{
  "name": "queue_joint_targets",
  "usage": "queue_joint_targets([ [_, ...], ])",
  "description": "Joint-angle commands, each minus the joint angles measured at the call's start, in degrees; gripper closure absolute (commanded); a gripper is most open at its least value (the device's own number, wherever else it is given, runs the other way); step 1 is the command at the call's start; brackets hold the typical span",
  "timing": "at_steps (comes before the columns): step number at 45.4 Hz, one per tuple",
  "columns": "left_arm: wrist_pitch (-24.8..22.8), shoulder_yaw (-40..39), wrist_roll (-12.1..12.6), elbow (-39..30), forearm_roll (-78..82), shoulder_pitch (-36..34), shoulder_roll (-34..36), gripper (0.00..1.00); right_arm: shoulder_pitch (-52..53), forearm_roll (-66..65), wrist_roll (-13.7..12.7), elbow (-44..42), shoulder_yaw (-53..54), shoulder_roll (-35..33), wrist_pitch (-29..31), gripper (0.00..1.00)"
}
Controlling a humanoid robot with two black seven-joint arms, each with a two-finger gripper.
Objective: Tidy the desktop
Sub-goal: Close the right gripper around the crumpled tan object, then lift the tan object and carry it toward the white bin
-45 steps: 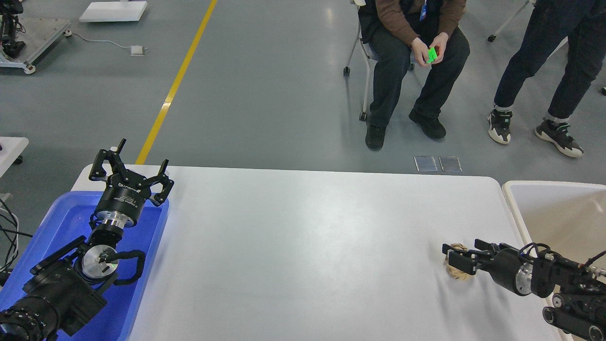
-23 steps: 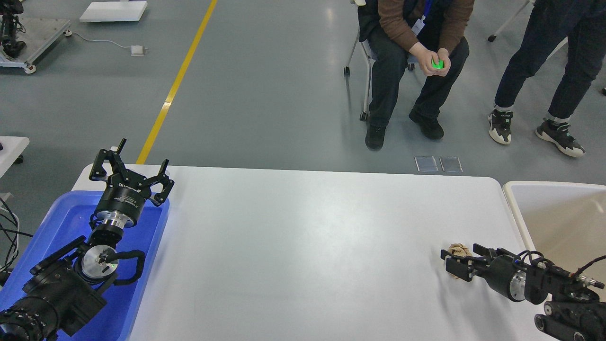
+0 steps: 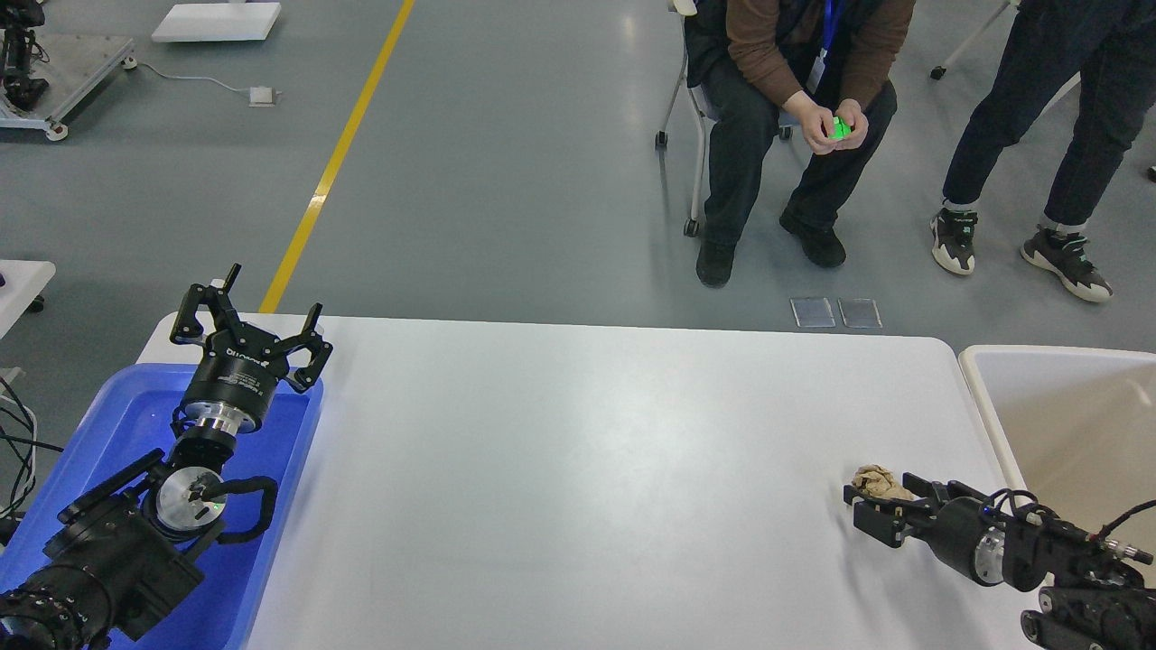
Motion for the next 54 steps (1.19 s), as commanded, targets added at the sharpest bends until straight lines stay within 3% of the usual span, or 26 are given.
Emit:
queue_joint_targets([
  [1,0.0,0.0,0.0,0.0,0.0,0.0,0.0,0.00,-0.4,0.4,0.3,-1.7,-1.5,0.7,-0.3,0.15],
  [7,0.0,0.0,0.0,0.0,0.0,0.0,0.0,0.00,-0.7,1.0,0.3,-1.8,-2.8,0.8,-0.2,0.39],
  [9,0.0,0.0,0.0,0.0,0.0,0.1,0.0,0.00,-0.7,1.0,0.3,-1.8,-3.4,0.8,-0.2,0.57],
  [12,0.0,0.0,0.0,0.0,0.0,0.0,0.1,0.00,-0.7,1.1,0.3,-2.1,-4.1,0.7,-0.1,0.92],
  [14,0.0,0.0,0.0,0.0,0.0,0.0,0.0,0.00,-0.7,1.4,0.3,-2.6,-4.1,0.8,-0.1,1.00],
  [24,0.0,0.0,0.0,0.0,0.0,0.1,0.0,0.00,-0.2,6.3,0.4,-2.2,-3.4,0.6,-0.3,1.00],
  [34,0.0,0.0,0.0,0.0,0.0,0.0,0.0,0.00,1.2,12.9,4.7,-1.6,-3.2,-0.6,-0.3,1.00],
  [41,0.0,0.0,0.0,0.0,0.0,0.0,0.0,0.00,3.0,15.2,7.7,1.7,-3.1,-4.8,-0.2,1.00],
  [54,0.0,0.0,0.0,0.0,0.0,0.1,0.0,0.00,10.9,16.7,8.8,16.0,-3.2,-18.8,0.6,1.00],
])
